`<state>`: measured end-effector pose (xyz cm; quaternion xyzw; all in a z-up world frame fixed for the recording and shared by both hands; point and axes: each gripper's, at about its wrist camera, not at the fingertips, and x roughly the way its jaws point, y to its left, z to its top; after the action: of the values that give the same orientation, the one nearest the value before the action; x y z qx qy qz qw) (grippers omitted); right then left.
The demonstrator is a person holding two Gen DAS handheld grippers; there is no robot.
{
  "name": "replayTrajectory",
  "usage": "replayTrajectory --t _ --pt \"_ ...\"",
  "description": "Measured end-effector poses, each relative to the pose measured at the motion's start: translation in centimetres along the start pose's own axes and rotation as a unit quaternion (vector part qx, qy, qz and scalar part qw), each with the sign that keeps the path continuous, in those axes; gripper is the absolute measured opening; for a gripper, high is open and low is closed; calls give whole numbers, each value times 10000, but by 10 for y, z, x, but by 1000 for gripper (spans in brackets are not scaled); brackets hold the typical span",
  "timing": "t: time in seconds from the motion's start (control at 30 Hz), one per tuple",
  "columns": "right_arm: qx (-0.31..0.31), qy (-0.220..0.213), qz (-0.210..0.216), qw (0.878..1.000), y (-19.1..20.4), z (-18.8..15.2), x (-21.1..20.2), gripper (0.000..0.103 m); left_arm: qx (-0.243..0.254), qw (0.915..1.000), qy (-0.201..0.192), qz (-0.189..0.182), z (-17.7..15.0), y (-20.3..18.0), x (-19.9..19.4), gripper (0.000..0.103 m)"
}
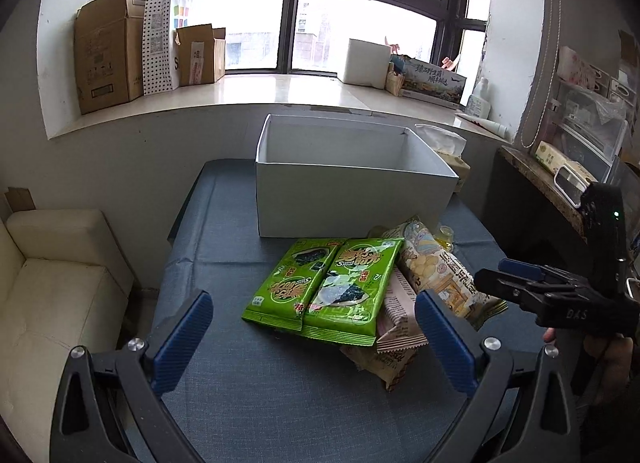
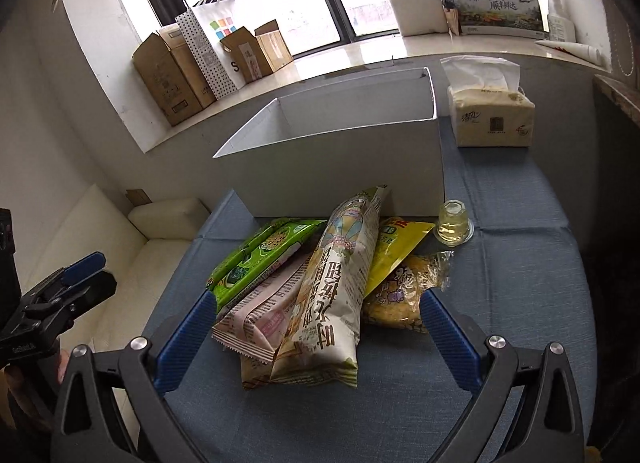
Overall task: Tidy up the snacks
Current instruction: 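Open both tools over the box and withdraw toward the pile, then grasp the long printed bread bag with the right tool while the left tool grasps the green seaweed pack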
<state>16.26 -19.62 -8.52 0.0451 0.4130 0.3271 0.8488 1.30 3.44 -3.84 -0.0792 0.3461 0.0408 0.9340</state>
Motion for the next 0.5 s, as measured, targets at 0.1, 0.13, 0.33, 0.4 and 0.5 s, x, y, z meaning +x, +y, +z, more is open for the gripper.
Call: replayTrajectory --t 0.1,0.13,0.33,0.4,0.5 --pt "-50 262 -105 9996 -2 7 27 103 -5 10000 20 47 -3 4 0 103" --pt "-69 320 -125 9994 -2 9 35 103 -12 10000 25 74 -3 6 1 103" --pt "161 860 -57 9961 -7 9 81 65 -114 9997 160 109 -9 16 7 103" --pt "118 855 45 9963 -7 6 87 62 -116 9997 194 127 -11 17 8 103" --pt "281 807 56 9963 -13 4 82 48 -117 9996 226 124 -13 16 11 103"
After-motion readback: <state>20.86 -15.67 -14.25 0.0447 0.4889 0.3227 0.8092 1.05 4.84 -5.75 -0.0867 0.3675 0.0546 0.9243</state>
